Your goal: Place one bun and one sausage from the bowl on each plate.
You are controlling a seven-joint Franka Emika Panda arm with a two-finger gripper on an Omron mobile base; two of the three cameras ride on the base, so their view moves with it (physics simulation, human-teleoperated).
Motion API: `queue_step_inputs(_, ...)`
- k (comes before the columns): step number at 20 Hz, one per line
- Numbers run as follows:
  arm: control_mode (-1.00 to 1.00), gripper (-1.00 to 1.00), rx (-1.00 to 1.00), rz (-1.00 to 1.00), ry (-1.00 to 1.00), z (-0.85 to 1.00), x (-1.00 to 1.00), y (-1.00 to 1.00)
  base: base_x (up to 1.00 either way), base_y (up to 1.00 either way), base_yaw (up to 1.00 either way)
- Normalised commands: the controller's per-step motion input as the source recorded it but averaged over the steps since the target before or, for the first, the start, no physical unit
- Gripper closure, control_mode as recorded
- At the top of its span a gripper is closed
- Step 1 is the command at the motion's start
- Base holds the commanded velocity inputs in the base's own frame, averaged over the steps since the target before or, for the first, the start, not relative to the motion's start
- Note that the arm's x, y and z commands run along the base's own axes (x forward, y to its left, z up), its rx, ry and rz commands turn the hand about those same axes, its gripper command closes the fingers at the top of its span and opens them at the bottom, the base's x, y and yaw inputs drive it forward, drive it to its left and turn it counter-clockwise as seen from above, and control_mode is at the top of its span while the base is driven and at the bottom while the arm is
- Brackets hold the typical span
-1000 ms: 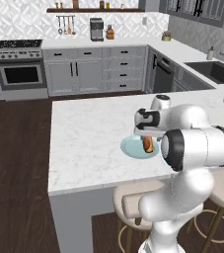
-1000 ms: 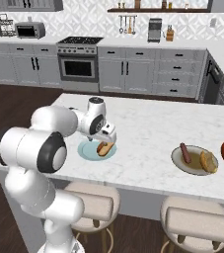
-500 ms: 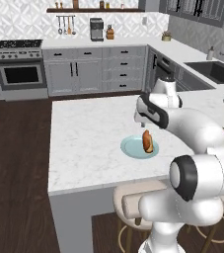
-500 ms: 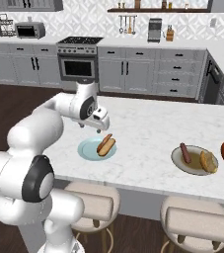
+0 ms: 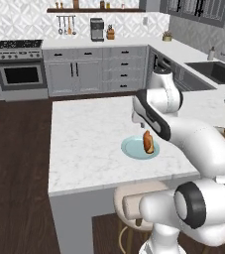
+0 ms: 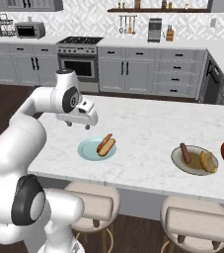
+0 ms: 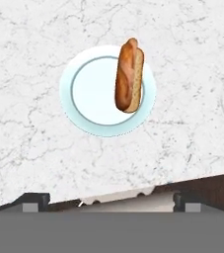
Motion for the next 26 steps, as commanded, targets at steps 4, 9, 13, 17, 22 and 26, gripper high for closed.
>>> queue_step_inputs(4, -1.0, -1.0, 0.0, 0.2, 0.03, 0.04, -0.12, 0.0, 0.0, 0.0, 0.0)
queue_step_inputs(9, -1.0, -1.0, 0.01, 0.08, 0.0, 0.0, -0.02, 0.0, 0.0, 0.0, 0.0)
queue_step_inputs(13, 1.0, -1.0, 0.0, 0.0, 0.0, 0.0, 0.0, 0.0, -0.07, 0.0, 0.0)
queue_step_inputs(17, 1.0, -1.0, 0.0, 0.0, 0.0, 0.0, 0.0, 0.0, -0.27, -0.52, 0.0)
queue_step_inputs(22, 1.0, -1.0, 0.0, 0.0, 0.0, 0.0, 0.0, 0.0, -0.4, -0.94, -0.01)
queue_step_inputs(26, 1.0, -1.0, 0.0, 0.0, 0.0, 0.0, 0.0, 0.0, -0.26, -1.0, -0.03)
